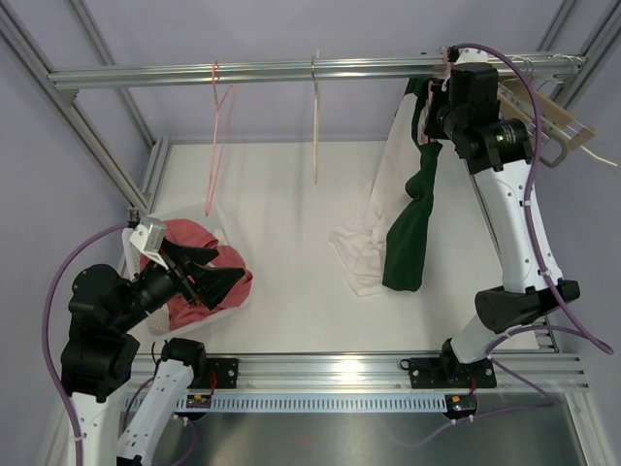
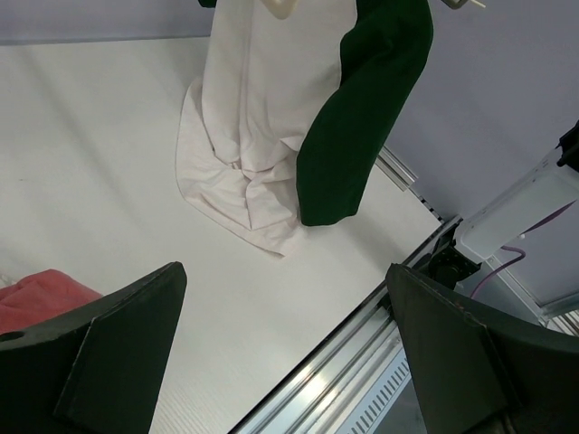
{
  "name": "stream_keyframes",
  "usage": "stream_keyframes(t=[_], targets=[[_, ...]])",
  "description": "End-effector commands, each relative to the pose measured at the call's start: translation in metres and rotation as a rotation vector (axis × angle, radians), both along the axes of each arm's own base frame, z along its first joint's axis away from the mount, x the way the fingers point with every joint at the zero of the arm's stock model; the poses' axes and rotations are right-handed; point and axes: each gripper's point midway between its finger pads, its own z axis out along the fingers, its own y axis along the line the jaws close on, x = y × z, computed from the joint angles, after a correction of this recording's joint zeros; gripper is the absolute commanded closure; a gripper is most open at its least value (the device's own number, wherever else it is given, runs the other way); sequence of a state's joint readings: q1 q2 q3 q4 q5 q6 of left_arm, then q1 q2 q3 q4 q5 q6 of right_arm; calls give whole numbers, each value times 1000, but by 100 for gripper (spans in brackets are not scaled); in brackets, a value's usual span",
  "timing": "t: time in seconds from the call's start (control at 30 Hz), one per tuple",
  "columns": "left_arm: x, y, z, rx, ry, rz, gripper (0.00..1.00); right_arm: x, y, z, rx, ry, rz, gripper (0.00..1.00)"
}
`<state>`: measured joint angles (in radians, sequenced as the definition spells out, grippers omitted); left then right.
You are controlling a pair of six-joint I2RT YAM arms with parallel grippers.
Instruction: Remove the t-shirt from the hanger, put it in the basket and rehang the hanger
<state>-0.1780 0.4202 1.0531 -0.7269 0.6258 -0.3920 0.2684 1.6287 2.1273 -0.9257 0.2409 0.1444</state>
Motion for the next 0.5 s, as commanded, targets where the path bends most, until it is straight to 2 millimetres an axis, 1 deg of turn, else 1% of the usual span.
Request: stream_keyframes(t=[0.0, 0.07, 0.13, 0.17, 0.2, 0.23, 0.37, 0.4, 0.47], targets=[[-4, -4, 3, -7, -18, -38, 1, 1, -2, 14, -26, -31, 18, 83], [-3, -4, 2, -5, -16, -37, 1, -1, -3, 25, -23, -65, 11, 94], [-1, -5, 2, -4, -10, -37, 1, -3, 0, 38, -2, -106, 28, 100], [-1, -5, 3, -5, -13, -37, 1, -4, 2, 50, 12, -145, 39, 100], [0, -5, 3, -2, -12, -35, 1, -6, 5, 58, 22, -167, 54, 100], [0, -5, 4, -2, -12, -37, 1, -11, 7, 75, 26, -210, 63, 100], [-1, -7, 8, -8, -16, -56, 1, -23, 15, 116, 49, -323, 88, 100], [-1, -8, 11, -12, -24, -58, 1, -30, 15, 125, 57, -349, 94, 100], [-2, -9, 14, -18, -28, -67, 1, -31, 16, 116, 62, -339, 95, 100]])
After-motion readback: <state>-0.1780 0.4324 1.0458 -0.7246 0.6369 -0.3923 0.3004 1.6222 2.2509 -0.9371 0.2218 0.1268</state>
